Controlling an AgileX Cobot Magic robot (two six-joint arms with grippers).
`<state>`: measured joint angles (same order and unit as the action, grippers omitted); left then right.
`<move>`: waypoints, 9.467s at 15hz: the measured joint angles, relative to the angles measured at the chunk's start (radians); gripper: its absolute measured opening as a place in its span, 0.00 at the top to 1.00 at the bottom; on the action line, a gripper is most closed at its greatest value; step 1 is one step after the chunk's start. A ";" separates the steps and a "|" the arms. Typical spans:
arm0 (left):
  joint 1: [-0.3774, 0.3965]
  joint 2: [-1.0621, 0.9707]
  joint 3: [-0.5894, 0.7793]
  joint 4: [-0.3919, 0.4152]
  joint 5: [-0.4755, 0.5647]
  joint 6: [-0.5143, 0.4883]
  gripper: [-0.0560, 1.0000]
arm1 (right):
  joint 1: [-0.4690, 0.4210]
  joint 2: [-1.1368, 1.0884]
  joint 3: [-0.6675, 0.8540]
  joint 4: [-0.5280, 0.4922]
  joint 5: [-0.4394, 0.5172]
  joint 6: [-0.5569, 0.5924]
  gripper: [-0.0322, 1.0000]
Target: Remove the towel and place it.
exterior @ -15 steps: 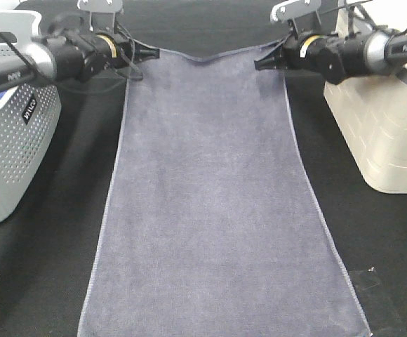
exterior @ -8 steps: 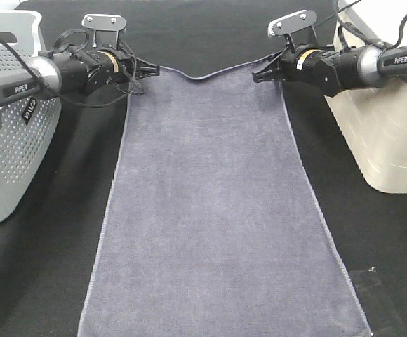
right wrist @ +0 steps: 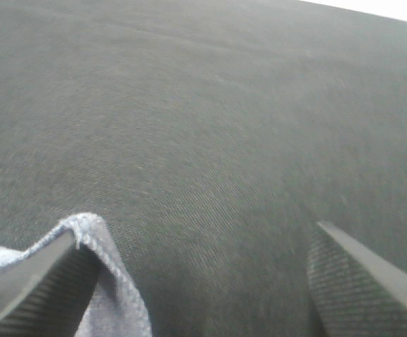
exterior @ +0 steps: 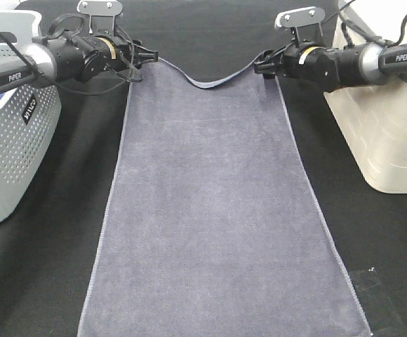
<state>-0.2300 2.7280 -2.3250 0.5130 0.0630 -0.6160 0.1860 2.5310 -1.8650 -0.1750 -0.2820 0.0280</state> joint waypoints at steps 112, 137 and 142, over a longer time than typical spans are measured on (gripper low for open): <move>0.232 -2.731 1.807 -0.777 1.006 0.877 0.46 | -0.176 -2.484 1.361 0.240 1.353 -0.067 0.28; 0.207 -2.733 1.807 -0.774 1.006 0.878 0.46 | -0.161 -2.538 1.361 0.241 1.353 -0.067 0.28; 0.207 -2.733 1.807 -0.774 1.006 0.878 0.46 | -0.161 -2.538 1.361 0.244 1.353 -0.067 0.28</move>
<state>-0.0230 -0.0050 -0.5180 -0.2610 1.0690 0.2620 0.0250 -0.0070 -0.5040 0.0690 1.0710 -0.0390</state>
